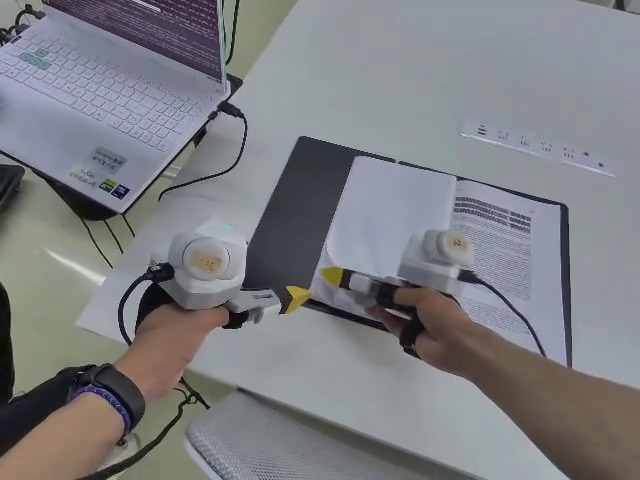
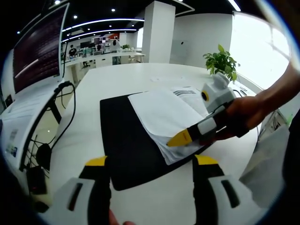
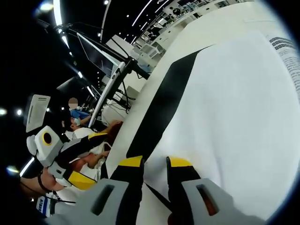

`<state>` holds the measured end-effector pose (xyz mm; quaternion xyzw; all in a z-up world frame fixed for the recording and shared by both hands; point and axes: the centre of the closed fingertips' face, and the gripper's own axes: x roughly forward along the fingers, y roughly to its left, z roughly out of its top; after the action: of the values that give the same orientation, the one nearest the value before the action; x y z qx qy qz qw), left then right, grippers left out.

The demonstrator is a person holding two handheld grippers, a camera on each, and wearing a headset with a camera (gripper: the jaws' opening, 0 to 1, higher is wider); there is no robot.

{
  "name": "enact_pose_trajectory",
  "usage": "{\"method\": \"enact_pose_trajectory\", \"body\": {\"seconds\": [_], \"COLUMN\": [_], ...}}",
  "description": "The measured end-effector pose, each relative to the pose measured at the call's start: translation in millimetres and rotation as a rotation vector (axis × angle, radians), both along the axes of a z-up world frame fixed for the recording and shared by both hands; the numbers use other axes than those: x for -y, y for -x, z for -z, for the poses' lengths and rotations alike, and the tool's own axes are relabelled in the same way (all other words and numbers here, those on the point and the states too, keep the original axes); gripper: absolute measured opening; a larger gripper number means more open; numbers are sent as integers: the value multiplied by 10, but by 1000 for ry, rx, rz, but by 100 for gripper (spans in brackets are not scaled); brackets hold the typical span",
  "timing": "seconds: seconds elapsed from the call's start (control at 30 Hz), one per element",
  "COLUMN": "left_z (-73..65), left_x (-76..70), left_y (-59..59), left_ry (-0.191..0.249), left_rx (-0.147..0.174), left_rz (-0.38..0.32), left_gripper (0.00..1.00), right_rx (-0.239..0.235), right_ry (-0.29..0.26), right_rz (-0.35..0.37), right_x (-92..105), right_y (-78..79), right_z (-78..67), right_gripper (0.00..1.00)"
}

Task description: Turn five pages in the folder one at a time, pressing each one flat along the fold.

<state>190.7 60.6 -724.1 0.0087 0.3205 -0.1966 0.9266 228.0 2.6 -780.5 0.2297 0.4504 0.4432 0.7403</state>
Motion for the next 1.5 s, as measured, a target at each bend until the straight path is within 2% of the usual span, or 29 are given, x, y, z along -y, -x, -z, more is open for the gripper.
{"method": "enact_pose_trajectory", "body": {"seconds": [0.17,0.33,0.87,1.3,1.5], "left_z": [10,8,-8,-34,-37], "left_x": [40,57,43,44,78], "left_y": [0,-8,-22,-63,-71], "left_ry": [1,-1,-3,-6,-5], "left_rx": [-2,-3,-3,2,3], "left_rz": [8,12,16,20,25], "left_gripper": [71,71,71,71,71], "right_rx": [-3,-8,-17,-17,-24], "right_ry": [-25,-45,-62,-90,-96], "right_rz": [-14,-8,-5,-19,-14], "right_x": [-36,-44,-50,-76,-58], "right_y": [32,33,65,113,103], "right_z": [-46,-53,-88,-160,-154], "right_gripper": [27,31,33,42,42]}}
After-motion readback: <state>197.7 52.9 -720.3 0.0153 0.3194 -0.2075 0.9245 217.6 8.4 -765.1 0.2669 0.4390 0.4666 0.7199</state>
